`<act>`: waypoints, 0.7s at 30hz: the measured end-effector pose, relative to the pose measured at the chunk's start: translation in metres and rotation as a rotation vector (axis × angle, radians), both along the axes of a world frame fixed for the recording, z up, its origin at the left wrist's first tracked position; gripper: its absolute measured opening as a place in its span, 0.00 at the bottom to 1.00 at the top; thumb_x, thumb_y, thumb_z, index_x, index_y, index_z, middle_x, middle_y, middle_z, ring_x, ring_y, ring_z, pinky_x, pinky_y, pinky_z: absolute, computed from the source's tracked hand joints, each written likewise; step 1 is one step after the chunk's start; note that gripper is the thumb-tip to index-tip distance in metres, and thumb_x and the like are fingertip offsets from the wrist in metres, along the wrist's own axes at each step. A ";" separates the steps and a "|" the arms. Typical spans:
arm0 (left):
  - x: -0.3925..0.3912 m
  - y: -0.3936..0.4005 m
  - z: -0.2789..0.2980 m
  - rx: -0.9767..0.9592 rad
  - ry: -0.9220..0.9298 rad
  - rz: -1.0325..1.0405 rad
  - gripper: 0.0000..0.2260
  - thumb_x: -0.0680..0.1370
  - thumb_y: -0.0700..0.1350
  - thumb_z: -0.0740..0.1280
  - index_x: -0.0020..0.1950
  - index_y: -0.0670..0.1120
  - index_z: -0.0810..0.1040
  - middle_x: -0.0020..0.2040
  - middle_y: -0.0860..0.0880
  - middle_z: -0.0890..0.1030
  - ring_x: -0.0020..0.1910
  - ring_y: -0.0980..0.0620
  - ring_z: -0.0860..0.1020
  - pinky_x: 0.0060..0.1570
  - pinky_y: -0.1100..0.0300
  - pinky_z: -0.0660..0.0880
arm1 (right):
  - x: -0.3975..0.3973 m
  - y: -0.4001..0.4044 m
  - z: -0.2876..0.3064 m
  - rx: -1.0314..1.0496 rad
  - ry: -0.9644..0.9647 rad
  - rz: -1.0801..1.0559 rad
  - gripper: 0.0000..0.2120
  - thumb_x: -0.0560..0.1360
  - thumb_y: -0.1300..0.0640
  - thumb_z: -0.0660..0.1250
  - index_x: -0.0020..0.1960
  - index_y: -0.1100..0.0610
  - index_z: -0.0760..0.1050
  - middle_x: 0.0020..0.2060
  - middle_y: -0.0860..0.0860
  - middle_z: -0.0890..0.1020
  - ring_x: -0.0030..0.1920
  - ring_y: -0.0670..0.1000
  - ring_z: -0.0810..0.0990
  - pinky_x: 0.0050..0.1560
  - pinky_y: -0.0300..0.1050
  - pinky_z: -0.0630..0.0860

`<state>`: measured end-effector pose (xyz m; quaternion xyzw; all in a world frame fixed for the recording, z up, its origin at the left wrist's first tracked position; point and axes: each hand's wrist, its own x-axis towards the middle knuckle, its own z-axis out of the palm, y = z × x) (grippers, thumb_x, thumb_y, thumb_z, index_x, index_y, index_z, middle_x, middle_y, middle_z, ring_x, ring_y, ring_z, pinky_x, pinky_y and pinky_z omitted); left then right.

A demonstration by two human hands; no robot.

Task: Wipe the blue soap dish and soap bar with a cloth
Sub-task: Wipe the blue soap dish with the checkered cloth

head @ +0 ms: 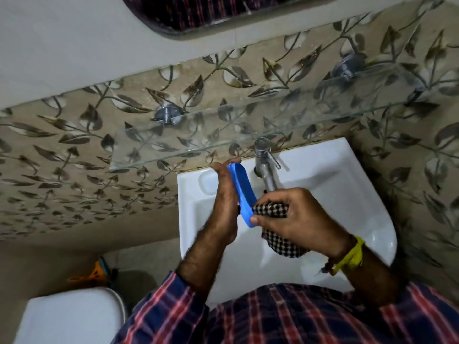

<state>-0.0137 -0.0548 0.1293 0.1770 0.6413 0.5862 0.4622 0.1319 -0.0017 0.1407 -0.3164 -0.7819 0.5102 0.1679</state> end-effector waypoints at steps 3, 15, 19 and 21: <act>-0.009 -0.005 -0.005 0.041 0.055 0.035 0.37 0.68 0.74 0.47 0.60 0.50 0.77 0.51 0.46 0.80 0.48 0.49 0.79 0.43 0.57 0.79 | 0.005 0.011 -0.003 -0.281 0.149 0.090 0.08 0.68 0.56 0.80 0.43 0.55 0.83 0.36 0.50 0.86 0.36 0.47 0.83 0.41 0.41 0.81; -0.013 -0.015 -0.020 0.097 -0.292 0.206 0.30 0.64 0.73 0.63 0.46 0.48 0.80 0.28 0.53 0.77 0.22 0.56 0.72 0.24 0.67 0.69 | 0.003 0.027 0.012 0.137 0.184 -0.091 0.11 0.71 0.68 0.75 0.51 0.56 0.84 0.47 0.52 0.85 0.51 0.49 0.83 0.57 0.51 0.80; 0.001 -0.011 -0.023 0.157 -0.322 0.193 0.28 0.67 0.70 0.70 0.49 0.46 0.82 0.40 0.44 0.80 0.38 0.48 0.80 0.38 0.58 0.77 | -0.033 0.007 0.035 0.489 0.239 -0.057 0.16 0.69 0.70 0.69 0.54 0.58 0.83 0.51 0.52 0.83 0.53 0.52 0.82 0.57 0.49 0.78; 0.004 -0.011 -0.025 0.236 -0.346 0.202 0.23 0.71 0.66 0.70 0.48 0.47 0.84 0.44 0.43 0.83 0.43 0.47 0.83 0.41 0.56 0.81 | -0.041 -0.006 0.037 0.582 0.160 -0.052 0.14 0.71 0.65 0.66 0.54 0.57 0.82 0.52 0.51 0.84 0.52 0.54 0.82 0.54 0.50 0.78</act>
